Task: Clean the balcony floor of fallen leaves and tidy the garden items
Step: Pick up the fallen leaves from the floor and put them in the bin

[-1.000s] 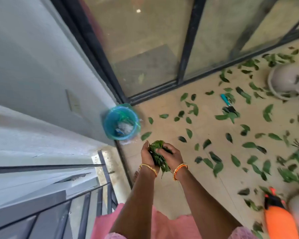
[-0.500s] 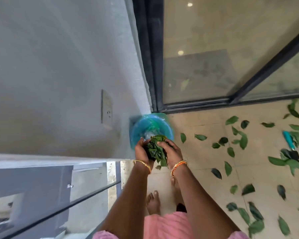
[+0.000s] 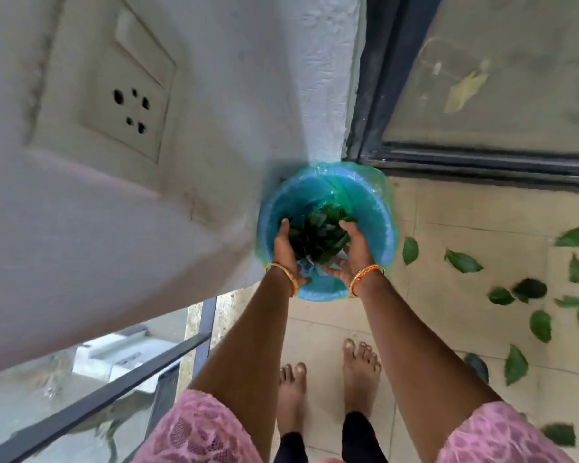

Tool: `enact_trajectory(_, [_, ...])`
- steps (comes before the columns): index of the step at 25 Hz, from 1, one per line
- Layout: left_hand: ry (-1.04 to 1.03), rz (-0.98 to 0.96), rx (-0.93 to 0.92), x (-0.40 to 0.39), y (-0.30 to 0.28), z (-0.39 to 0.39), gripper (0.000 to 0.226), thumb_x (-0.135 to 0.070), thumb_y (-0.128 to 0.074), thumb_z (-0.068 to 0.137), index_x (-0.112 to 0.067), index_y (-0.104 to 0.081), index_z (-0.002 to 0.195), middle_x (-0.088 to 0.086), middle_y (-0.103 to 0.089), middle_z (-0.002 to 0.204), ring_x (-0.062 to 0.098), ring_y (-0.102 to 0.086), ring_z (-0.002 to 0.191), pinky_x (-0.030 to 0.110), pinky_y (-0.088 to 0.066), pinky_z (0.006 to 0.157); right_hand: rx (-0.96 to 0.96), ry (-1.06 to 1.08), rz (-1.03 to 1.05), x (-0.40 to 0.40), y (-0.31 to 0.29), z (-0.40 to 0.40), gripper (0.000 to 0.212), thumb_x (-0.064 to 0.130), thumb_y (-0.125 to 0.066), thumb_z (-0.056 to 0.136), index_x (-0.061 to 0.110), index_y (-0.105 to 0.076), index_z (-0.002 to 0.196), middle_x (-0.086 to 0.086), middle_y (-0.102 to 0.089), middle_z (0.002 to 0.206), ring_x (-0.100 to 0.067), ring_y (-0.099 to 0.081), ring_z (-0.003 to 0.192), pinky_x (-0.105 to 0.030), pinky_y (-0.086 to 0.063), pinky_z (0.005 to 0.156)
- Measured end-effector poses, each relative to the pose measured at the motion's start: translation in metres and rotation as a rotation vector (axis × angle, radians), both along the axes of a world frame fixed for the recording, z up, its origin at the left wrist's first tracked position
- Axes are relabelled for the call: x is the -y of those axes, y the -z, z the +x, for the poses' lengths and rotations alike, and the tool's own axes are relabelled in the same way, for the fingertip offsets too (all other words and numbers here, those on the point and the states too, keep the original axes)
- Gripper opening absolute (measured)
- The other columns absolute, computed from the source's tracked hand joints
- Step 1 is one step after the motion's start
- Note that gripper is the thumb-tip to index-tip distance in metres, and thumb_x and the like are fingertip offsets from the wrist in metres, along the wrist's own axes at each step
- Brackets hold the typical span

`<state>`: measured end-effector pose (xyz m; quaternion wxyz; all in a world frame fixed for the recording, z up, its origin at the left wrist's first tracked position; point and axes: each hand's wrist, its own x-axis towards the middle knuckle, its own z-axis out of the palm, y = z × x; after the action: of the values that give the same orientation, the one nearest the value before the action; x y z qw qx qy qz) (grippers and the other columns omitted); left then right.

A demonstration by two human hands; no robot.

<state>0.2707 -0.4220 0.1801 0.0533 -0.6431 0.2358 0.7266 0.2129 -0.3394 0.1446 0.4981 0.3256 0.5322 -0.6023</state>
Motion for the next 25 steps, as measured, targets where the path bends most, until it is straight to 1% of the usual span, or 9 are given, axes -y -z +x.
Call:
enact_trajectory(4, [-0.009,-0.041,0.009,-0.007,-0.012,-0.006,0.049,-0.05,-0.039,0.097,-0.018,-0.046,0.133,0.004,-0.05,0.117,0.022,-0.047,0.112,0.032,-0.036,0.091,0.031,-0.019,0.011,-0.007,-0.007,-0.004,0.035,0.039,-0.052,0.088,0.026,-0.051,0.121,0.002,-0.055,0.112,-0.021,-0.049,0.114,-0.043,-0.043,0.086])
enact_trajectory(7, [0.201,-0.215,0.112,-0.013,-0.011,-0.006,0.048,-0.044,-0.041,0.098,-0.011,-0.045,0.133,0.007,-0.052,0.129,0.024,-0.049,0.116,0.035,-0.04,0.102,0.013,-0.088,0.023,-0.014,-0.021,-0.009,0.044,0.039,-0.052,0.09,0.024,-0.047,0.131,-0.002,-0.046,0.129,-0.022,-0.042,0.124,-0.046,-0.042,0.097])
enact_trajectory(9, [0.392,-0.314,0.209,-0.02,-0.009,-0.001,0.032,-0.034,-0.043,0.099,-0.009,-0.056,0.114,0.012,-0.058,0.115,0.028,-0.053,0.11,0.041,-0.042,0.102,-0.001,-0.135,0.038,-0.022,-0.034,-0.015,0.039,0.031,-0.051,0.093,0.014,-0.051,0.128,-0.005,-0.051,0.121,-0.022,-0.048,0.117,-0.043,-0.043,0.097])
enact_trajectory(12, [0.55,-0.324,0.231,-0.033,-0.015,0.006,0.023,-0.016,-0.042,0.099,-0.018,-0.049,0.078,0.009,-0.056,0.099,0.023,-0.054,0.087,0.031,-0.049,0.078,-0.098,-0.116,0.157,-0.036,-0.051,-0.019,0.01,0.014,-0.054,0.09,0.005,-0.058,0.089,-0.01,-0.05,0.07,-0.021,-0.05,0.065,-0.031,-0.047,0.065])
enact_trajectory(15, [0.535,-0.316,0.194,-0.056,-0.031,0.012,0.014,-0.011,-0.036,0.099,-0.009,-0.05,0.096,0.009,-0.058,0.083,0.019,-0.051,0.059,0.014,-0.041,0.042,-0.223,-0.153,0.305,-0.058,-0.059,-0.011,0.023,0.015,-0.061,0.084,0.009,-0.055,0.062,-0.002,-0.039,0.041,-0.019,-0.036,0.044,-0.022,-0.04,0.047])
enact_trajectory(17, [0.56,-0.344,0.171,-0.073,-0.039,0.019,0.014,-0.011,-0.036,0.099,-0.008,-0.049,0.1,0.005,-0.056,0.071,0.016,-0.046,0.049,0.01,-0.031,0.032,-0.281,-0.17,0.358,-0.073,-0.068,-0.002,0.032,0.017,-0.063,0.081,0.014,-0.051,0.052,-0.003,-0.038,0.043,-0.022,-0.036,0.047,-0.022,-0.038,0.046])
enact_trajectory(21, [0.68,-0.341,0.138,-0.106,-0.05,0.034,0.012,-0.014,-0.044,0.099,-0.009,-0.047,0.088,0.003,-0.058,0.061,0.006,-0.046,0.029,0.01,-0.031,0.032,-0.323,-0.149,0.476,-0.109,-0.083,0.035,0.032,0.019,-0.064,0.079,0.01,-0.052,0.05,-0.004,-0.04,0.055,-0.023,-0.035,0.056,-0.031,-0.039,0.056])
enact_trajectory(23, [0.792,-0.328,0.152,-0.125,-0.057,0.05,0.019,-0.015,-0.051,0.096,-0.015,-0.046,0.077,-0.002,-0.061,0.051,0.006,-0.049,0.031,0.013,-0.037,0.036,-0.33,-0.167,0.543,-0.134,-0.093,0.061,0.031,0.02,-0.063,0.08,0.008,-0.053,0.054,0.0,-0.041,0.061,-0.023,-0.035,0.061,-0.029,-0.038,0.061])
enact_trajectory(25, [0.896,-0.306,0.16,-0.146,-0.067,0.066,0.021,-0.013,-0.055,0.094,-0.017,-0.047,0.075,0.0,-0.063,0.057,0.015,-0.054,0.044,0.021,-0.042,0.047,-0.326,-0.184,0.585,-0.162,-0.104,0.09,0.038,0.019,-0.06,0.082,0.011,-0.043,0.049,-0.011,-0.04,0.058,-0.025,-0.038,0.063,-0.028,-0.036,0.063])
